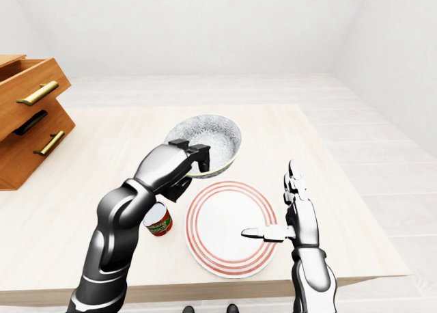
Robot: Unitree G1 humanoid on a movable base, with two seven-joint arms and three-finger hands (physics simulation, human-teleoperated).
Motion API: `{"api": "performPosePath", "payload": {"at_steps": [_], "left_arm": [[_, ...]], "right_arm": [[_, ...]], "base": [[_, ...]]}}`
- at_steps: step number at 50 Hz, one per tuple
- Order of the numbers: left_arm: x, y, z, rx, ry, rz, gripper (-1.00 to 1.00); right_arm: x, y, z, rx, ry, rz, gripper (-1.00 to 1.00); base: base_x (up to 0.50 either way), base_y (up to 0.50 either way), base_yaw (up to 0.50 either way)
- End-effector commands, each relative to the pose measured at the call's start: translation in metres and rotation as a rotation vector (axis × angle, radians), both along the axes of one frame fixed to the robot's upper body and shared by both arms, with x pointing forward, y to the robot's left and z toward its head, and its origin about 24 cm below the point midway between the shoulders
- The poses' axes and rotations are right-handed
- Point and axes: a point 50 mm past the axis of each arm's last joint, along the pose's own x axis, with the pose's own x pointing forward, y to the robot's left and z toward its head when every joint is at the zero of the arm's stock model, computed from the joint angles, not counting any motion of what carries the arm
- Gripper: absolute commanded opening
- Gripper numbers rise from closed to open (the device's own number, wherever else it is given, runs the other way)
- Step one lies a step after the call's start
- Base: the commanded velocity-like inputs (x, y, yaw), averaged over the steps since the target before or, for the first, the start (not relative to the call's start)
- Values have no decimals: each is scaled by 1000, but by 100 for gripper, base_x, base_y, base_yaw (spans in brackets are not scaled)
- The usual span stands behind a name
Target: Put the bowl on the plate.
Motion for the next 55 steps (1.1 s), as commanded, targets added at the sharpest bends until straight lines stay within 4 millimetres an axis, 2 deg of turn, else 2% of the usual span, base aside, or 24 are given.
{"api": "performPosePath", "payload": {"at_steps": [1,24,55], "left_arm": [[-4,-15,-1,-24,-19,-31,-100],[-7,-26,-31,-24,47,-30,-100],[-39,-37,-67,-18,126,-55,-100]], "right_arm": [[-14,-12,-13,14,68,-36,100],[-27,-23,-20,19,91,-72,100],[-26,-23,-22,22,90,-72,100]], "base": [[0,0,0],[0,0,0],[0,0,0]]}}
